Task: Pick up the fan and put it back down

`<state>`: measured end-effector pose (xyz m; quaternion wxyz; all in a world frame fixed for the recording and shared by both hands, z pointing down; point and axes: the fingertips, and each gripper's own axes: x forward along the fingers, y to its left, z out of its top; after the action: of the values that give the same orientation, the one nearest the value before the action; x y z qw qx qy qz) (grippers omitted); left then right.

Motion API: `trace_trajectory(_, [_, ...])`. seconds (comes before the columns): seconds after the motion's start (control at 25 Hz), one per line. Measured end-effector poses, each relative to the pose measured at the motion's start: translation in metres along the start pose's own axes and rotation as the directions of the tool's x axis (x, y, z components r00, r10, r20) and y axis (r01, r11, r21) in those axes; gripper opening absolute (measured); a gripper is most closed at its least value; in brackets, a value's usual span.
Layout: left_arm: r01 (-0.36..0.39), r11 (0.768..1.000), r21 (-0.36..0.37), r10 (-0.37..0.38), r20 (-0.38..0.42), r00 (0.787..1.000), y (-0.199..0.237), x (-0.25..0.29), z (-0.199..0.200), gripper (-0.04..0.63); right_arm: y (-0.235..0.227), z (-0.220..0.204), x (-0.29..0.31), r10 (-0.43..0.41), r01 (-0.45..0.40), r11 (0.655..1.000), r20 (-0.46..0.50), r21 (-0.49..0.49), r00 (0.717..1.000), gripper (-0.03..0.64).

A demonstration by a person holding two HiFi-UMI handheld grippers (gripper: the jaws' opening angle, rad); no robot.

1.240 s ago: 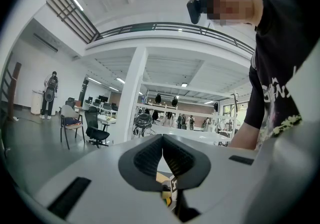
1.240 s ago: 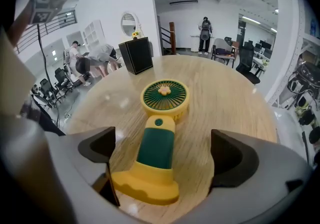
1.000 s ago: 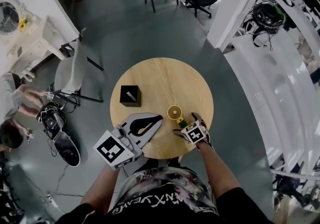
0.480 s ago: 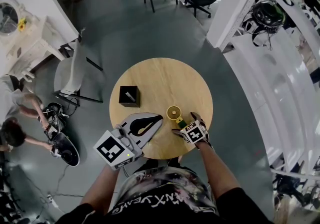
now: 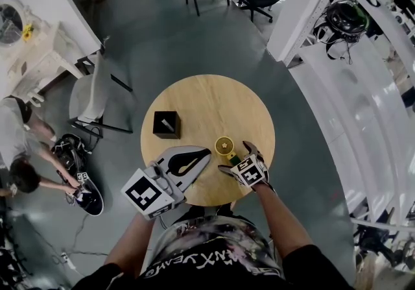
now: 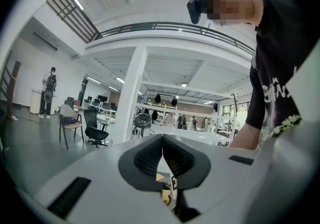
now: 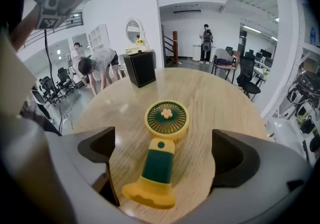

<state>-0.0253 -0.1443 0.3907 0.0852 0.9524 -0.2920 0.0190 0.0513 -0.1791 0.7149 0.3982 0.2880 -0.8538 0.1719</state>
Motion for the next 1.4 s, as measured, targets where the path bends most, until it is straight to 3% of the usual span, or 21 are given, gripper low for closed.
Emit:
trace_trajectory(0.28, [-0.001, 1.000, 0.002, 0.001, 0.002, 1.000, 0.000, 0.002, 0.001, 0.018, 0.010, 0.056, -0.030, 0.014, -0.007, 0.999, 0.133, -0.054, 0.991, 0.584])
trace_trajectory(0.48, [-0.005, 1.000, 0.005, 0.005, 0.002, 1.000, 0.000, 0.002, 0.003, 0.018, 0.021, 0.103, -0.068, 0.036, -0.012, 0.995, 0.244, -0.101, 0.969, 0.584])
trace_trajectory(0.88, [-0.001, 1.000, 0.017, 0.000, 0.016, 1.000, 0.000, 0.002, 0.010, 0.018, 0.053, 0.199, -0.160, 0.089, -0.005, 0.983, 0.462, -0.181, 0.882, 0.584])
trace_trajectory(1.24, [0.004, 0.999, 0.040, -0.006, 0.039, 0.999, -0.003, 0.001, 0.023, 0.018, 0.074, 0.236, -0.201, 0.139, 0.031, 0.962, 0.583, -0.271, 0.800, 0.584])
trace_trajectory(1.4, [0.000, 0.999, 0.042, -0.001, 0.041, 0.999, -0.003, 0.001, 0.024, 0.018, 0.076, 0.240, -0.208, 0.144, 0.031, 0.962, 0.599, -0.272, 0.788, 0.584])
